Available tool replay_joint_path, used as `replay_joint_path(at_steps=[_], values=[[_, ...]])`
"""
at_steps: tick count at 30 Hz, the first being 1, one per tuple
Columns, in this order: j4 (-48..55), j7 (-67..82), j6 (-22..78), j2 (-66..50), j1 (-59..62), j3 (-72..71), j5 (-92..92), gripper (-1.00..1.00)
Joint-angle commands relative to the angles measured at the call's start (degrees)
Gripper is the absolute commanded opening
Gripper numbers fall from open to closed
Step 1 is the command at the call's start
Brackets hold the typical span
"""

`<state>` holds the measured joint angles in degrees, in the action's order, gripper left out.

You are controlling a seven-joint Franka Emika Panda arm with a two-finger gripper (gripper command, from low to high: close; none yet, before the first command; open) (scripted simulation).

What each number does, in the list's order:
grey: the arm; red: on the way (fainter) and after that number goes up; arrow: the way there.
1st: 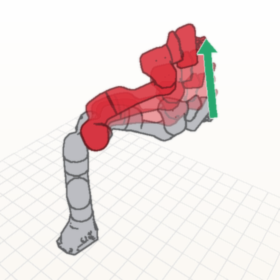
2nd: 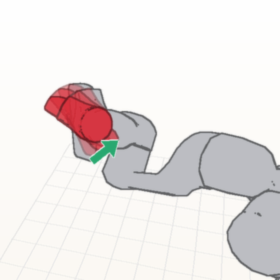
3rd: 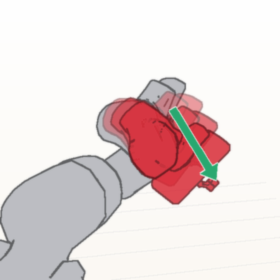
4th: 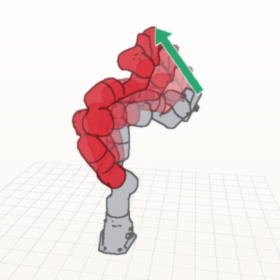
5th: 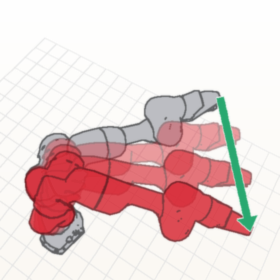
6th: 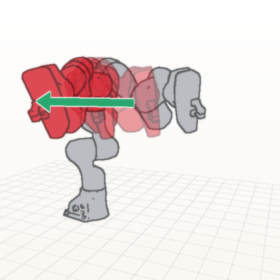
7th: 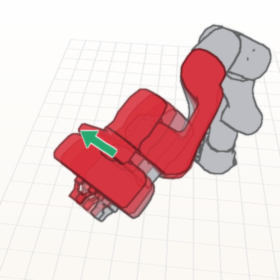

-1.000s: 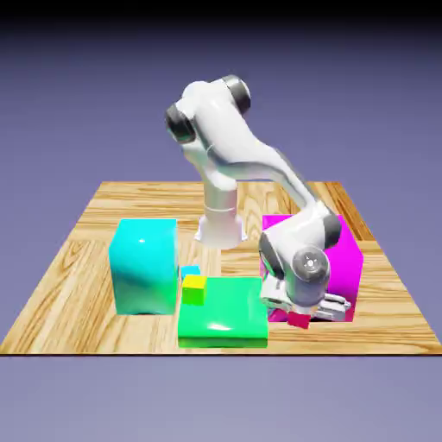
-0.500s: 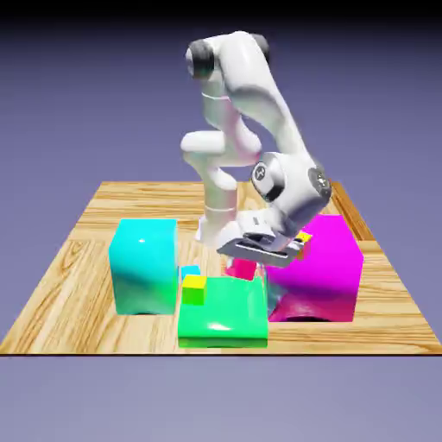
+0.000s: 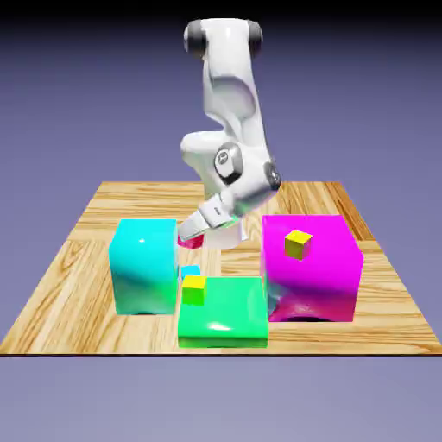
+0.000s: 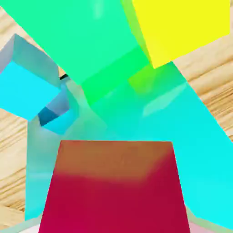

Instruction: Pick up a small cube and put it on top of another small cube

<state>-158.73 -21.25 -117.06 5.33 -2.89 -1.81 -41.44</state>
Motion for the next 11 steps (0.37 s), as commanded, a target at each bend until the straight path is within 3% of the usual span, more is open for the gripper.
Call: replay_joint_path(at_steps=[1,8,9,11], values=[[-1.06,0.33,-2.14,-0.51,-1.61,-1.38,-0.35,-1.00],[-2.11,-7.30,-11.26,-10.28,1.51,3.02,-11.87,-1.00],[-2.11,-7.30,-11.26,-10.28,1.51,3.02,-11.87,1.00],[-1.89,-5.68,-9.33,-8.21,0.84,2.08,-9.43,1.00]])
